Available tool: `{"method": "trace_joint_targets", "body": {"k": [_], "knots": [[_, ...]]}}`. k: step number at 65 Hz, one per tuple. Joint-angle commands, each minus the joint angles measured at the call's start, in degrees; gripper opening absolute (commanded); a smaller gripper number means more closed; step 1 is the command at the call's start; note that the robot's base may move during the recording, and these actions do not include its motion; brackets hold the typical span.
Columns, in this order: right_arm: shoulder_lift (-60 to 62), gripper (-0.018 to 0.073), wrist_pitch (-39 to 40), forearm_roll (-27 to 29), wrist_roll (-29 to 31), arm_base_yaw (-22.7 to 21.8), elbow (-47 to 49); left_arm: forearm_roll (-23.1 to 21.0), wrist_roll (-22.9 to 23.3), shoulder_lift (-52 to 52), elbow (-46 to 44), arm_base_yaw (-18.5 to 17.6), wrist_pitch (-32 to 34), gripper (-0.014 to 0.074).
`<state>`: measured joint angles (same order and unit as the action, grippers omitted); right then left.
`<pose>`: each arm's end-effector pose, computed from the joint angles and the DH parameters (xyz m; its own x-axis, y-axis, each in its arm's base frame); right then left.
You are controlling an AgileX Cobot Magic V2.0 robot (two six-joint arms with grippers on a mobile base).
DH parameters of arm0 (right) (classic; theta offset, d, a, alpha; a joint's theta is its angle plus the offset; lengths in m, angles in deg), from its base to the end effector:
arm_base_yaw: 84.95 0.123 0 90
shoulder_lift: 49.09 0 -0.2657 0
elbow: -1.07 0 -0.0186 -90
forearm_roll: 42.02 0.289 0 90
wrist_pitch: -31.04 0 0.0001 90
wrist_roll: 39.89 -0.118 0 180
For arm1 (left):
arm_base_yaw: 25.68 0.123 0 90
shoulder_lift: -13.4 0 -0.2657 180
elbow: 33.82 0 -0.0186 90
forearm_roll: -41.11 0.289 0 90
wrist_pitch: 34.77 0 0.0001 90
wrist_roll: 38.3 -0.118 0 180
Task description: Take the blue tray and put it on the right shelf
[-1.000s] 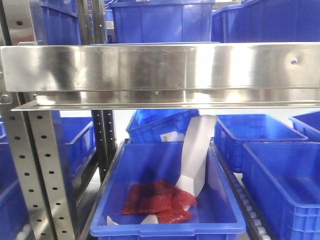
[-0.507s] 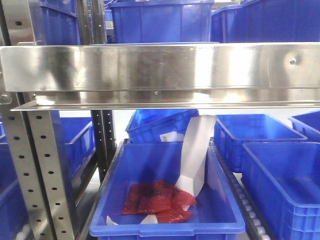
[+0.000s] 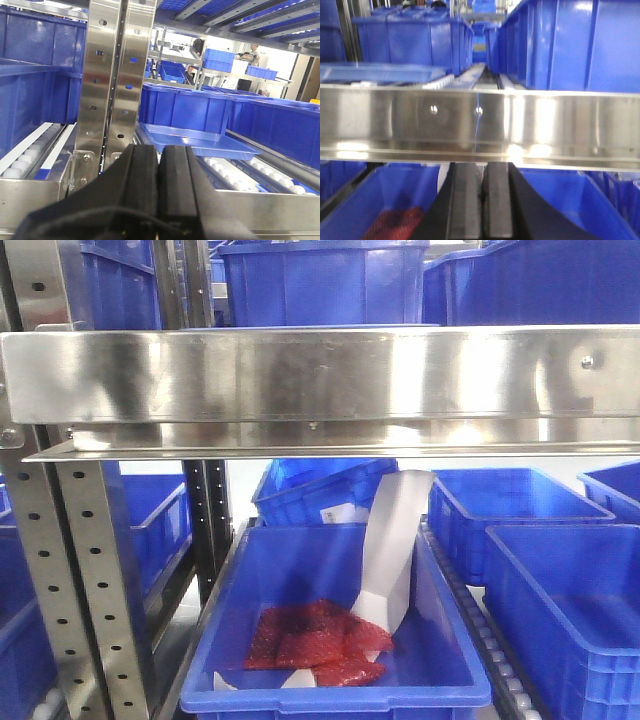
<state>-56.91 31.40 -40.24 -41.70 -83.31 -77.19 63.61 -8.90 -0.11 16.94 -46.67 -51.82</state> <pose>0.1414 0.0040 0.2062 0.0727 0.0647 -0.9953 -0.0330 0.9975 0.0625 0.1069 -0.0268 0.3474 0.1249 -0.1923 -0.9734 0.2722 0.9500 -0.1528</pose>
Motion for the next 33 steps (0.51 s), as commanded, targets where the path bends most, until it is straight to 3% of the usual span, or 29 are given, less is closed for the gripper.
{"method": "trace_joint_targets", "body": {"k": [1,33], "knots": [[1.2,0.0050,5.4,0.2,0.7,-0.4,1.3,0.2,0.3,-0.7,-1.6,-0.2,4.1,-0.0048],[1.2,0.0050,4.8,0.2,0.7,-0.4,1.3,0.2,0.3,-0.7,-1.6,-0.2,4.1,-0.0048]]}}
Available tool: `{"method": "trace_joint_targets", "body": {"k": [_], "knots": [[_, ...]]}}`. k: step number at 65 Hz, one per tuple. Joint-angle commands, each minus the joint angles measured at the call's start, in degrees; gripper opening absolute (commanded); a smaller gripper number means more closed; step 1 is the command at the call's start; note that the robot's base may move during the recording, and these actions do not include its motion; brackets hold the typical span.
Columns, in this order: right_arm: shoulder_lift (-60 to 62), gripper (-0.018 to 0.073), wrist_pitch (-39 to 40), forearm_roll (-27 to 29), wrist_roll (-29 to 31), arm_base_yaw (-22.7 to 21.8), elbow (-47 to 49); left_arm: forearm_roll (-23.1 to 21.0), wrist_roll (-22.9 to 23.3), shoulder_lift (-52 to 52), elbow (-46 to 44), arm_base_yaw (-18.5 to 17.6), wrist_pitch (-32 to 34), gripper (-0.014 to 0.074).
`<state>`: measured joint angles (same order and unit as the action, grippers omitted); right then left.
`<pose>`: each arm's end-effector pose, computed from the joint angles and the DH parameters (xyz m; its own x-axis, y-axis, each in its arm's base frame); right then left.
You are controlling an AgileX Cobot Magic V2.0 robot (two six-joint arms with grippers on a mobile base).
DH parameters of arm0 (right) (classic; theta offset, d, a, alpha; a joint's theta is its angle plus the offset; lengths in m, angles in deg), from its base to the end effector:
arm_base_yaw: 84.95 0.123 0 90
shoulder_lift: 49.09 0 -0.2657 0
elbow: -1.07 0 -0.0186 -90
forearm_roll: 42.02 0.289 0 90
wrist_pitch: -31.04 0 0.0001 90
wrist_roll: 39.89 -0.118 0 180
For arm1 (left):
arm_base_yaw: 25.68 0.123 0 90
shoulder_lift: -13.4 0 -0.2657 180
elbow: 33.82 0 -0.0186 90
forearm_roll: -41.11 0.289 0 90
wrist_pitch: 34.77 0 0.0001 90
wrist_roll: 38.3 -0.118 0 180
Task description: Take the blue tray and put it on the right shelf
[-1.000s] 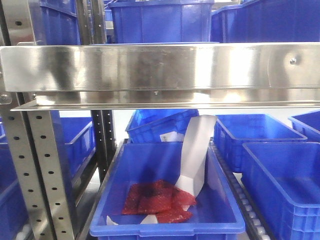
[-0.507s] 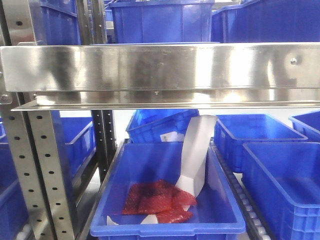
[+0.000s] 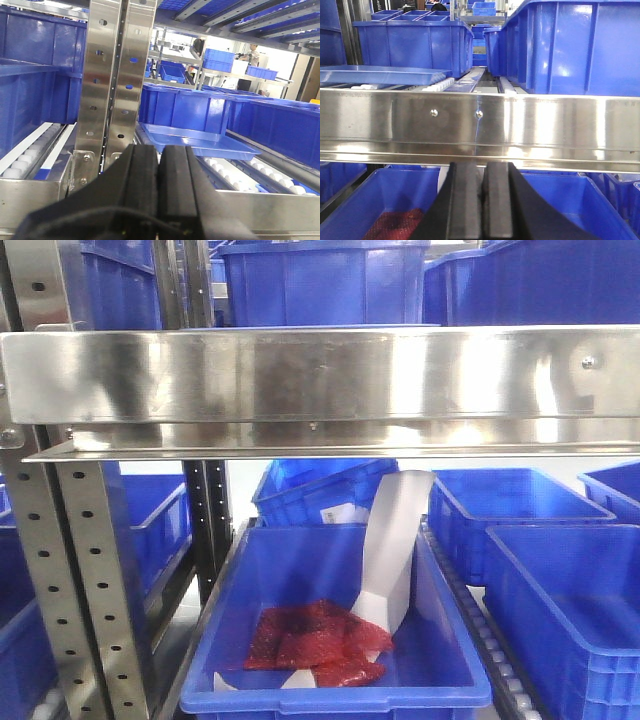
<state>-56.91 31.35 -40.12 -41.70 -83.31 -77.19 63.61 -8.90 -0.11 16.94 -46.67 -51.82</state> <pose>0.1415 0.0040 0.2061 0.0717 0.0668 -0.9952 -0.0332 0.9974 0.0645 0.1069 -0.0268 0.3474 0.1249 -0.1923 -0.9734 0.2722 0.9500 -0.1528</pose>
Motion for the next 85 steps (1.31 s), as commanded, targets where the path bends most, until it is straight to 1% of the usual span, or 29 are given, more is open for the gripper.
{"method": "trace_joint_targets", "body": {"k": [1,10,13,15,17,18,20,21,24,25,27,31,34,37,40,42,43,46,48,55,58,59,61,62,64,68,73,85], "knots": [[1.2,0.0050,4.8,0.1,0.7,-0.4,1.3,0.2,0.3,-0.7,-1.6,-0.2,4.1,-0.0048],[1.2,0.0050,4.8,0.1,0.7,-0.4,1.3,0.8,0.3,-0.7,-1.6,-0.2,3.7,-0.0048],[1.2,0.0050,4.8,0.1,0.7,-0.4,1.3,3.3,0.1,-0.1,-1.6,-0.1,2.1,-0.0048],[1.2,0.0050,4.8,0.1,0.7,-0.4,1.3,4.0,0.1,0.3,-1.6,-0.1,1.0,-0.0048],[1.2,0.0050,4.8,0.1,0.7,-0.4,1.3,4.0,-0.9,0.8,-1.6,-0.1,-0.9,-0.0048],[1.2,0.0050,4.8,0.1,0.7,-0.4,1.3,3.7,-2.9,1.2,-1.6,-0.1,-2.3,-0.0048],[1.2,0.0050,4.8,0.1,0.7,-0.4,1.3,2.1,-6.8,1.5,-1.5,-0.1,-4.1,-0.0048],[1.2,0.0050,4.8,0.1,0.7,-0.4,1.3,0.8,-9.7,1.9,-1.3,-0.1,-5.6,-0.0048],[1.2,0.0050,4.8,0.1,0.7,-0.4,1.3,-1.8,-15.1,2.9,-0.4,0.1,-7.9,-0.0048],[1.2,0.0050,4.8,0.1,0.7,-0.4,1.3,-2.1,-15.6,3.3,-0.3,0.3,-8.3,-0.0048],[1.2,0.0050,4.8,0.1,0.7,-0.4,1.3,-3.8,-18.3,4.4,1.4,0.8,-8.2,-0.0048],[1.2,0.0050,4.8,0.1,0.7,-0.4,1.3,-7.1,-21.4,6.5,4.8,1.9,-4.8,-0.0048],[1.2,0.0050,4.8,0.1,0.7,-0.4,1.3,-11.5,-24.7,6.8,7.8,3.0,-0.7,-0.0048],[1.2,0.0050,4.8,0.1,0.7,-0.4,1.3,-17.1,-30.3,6.4,10.4,4.4,2.6,-0.0048],[1.2,0.0050,4.8,0.1,0.7,-0.4,1.3,-25.1,-35.2,6.4,13.7,6.1,5.9,-0.0048],[1.2,0.0050,4.8,0.1,0.7,-0.4,1.3,-29.1,-38.7,6.4,15.7,7.0,7.9,-0.0048],[1.2,0.0050,4.8,0.1,0.7,-0.4,1.3,-30.4,-40.5,6.4,16.5,7.7,9.4,-0.0048],[1.2,0.0050,4.8,0.1,0.7,-0.4,1.3,-34.4,-42.7,6.4,19.6,9.2,12.7,-0.0048],[1.2,0.0050,4.8,0.1,0.7,-0.4,1.3,-35.4,-43.2,6.4,21.5,10.2,14.9,-0.0048],[1.2,0.0050,4.8,0.1,0.7,-0.4,1.3,-34.8,-42.9,6.4,27.1,12.6,20.6,-0.0048],[1.2,0.0050,4.8,0.1,0.7,-0.4,1.3,-32.3,-40.5,6.4,29.2,13.3,22.8,-0.0048],[1.2,0.0050,4.8,0.1,0.7,-0.4,1.3,-30.5,-38.5,6.6,29.5,13.6,23.4,-0.0048],[1.2,0.0050,4.8,0.1,0.7,-0.4,1.3,-27.7,-36.0,6.6,29.2,13.9,20.2,-0.0048],[1.2,0.0050,4.8,0.1,0.7,-0.4,1.3,-26.0,-34.6,6.6,29.2,14.0,19.9,-0.0048],[1.2,0.0050,4.8,0.1,0.7,-0.4,1.3,-24.9,-33.7,6.6,29.3,14.3,20.0,-0.0048],[1.2,0.0050,4.8,0.1,0.7,-0.4,1.3,-25.7,-33.7,6.6,29.3,14.7,19.5,-0.0048],[1.2,0.0050,4.8,0.1,0.7,-0.4,1.3,-28.2,-34.4,6.6,29.3,15.0,19.6,-0.0048],[1.2,0.0050,4.8,0.1,0.7,-0.4,1.3,-28.2,-34.5,6.6,29.3,16.4,20.0,-0.0048]]}}
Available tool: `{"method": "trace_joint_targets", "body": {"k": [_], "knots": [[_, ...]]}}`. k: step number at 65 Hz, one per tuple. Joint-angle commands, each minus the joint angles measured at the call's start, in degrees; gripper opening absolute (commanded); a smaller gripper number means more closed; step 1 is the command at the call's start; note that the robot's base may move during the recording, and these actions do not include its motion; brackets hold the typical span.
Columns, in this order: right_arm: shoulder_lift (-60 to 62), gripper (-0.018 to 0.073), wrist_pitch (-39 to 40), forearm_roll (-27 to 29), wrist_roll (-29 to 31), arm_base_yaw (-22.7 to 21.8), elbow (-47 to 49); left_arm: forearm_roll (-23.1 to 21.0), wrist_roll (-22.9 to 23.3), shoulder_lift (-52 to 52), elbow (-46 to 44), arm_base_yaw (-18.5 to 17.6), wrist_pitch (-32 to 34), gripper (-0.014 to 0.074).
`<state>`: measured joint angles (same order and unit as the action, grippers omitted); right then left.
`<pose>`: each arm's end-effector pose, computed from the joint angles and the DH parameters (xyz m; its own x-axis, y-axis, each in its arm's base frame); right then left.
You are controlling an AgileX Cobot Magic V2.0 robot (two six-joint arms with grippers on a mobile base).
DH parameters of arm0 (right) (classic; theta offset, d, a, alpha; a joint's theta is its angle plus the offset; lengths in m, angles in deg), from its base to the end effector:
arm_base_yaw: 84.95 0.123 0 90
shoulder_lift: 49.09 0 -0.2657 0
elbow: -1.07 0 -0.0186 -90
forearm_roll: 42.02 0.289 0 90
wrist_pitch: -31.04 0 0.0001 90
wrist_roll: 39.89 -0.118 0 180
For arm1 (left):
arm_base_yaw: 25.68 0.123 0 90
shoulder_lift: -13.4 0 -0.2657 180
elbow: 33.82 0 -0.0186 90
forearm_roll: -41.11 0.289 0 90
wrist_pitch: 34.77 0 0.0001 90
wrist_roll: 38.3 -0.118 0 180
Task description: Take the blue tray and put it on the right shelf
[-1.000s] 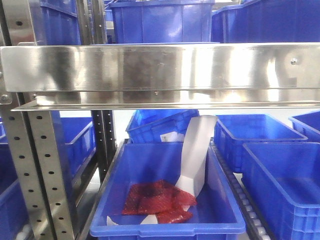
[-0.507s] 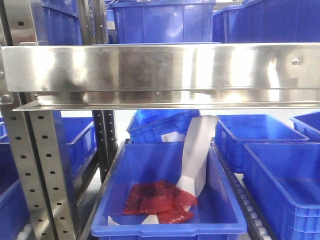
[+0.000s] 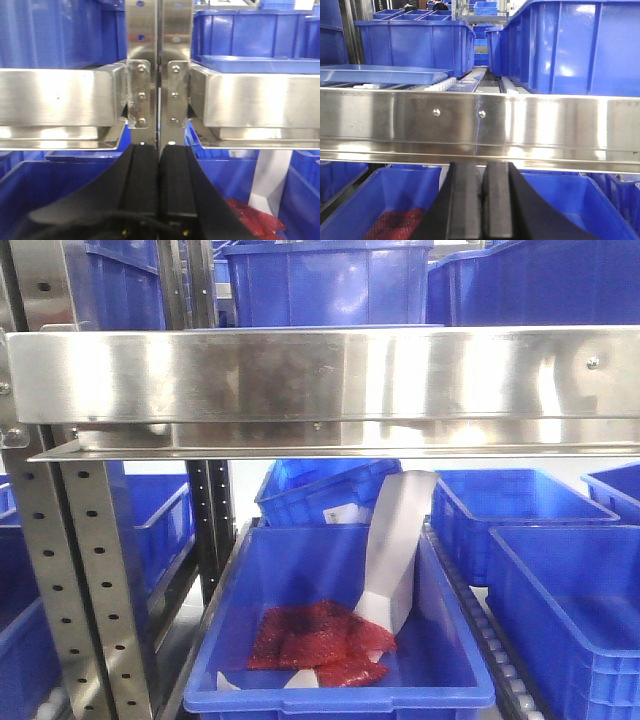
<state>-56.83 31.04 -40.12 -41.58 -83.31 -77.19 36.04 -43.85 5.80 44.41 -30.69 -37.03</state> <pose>0.1414 0.0041 0.2056 0.0678 0.0646 -0.9956 -0.0329 0.9975 0.0625 0.1409 -0.0128 0.2016 0.0341 0.0055 -0.9994 0.0905 0.9959 0.0086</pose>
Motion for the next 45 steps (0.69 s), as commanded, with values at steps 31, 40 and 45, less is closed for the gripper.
{"method": "trace_joint_targets", "body": {"k": [31,40,45], "knots": [[1.1,0.0050,5.1,0.1,0.6,-0.4,1.3,-0.6,0.4,0.7,1.8,0.4,5.2,-0.0048],[1.1,0.0050,5.1,0.1,0.6,-0.4,1.3,-0.6,0.4,0.7,1.8,0.4,5.2,-0.0048],[1.1,0.0050,5.1,0.1,0.6,-0.4,1.3,-0.6,0.4,0.7,1.8,0.4,5.2,-0.0048]]}}
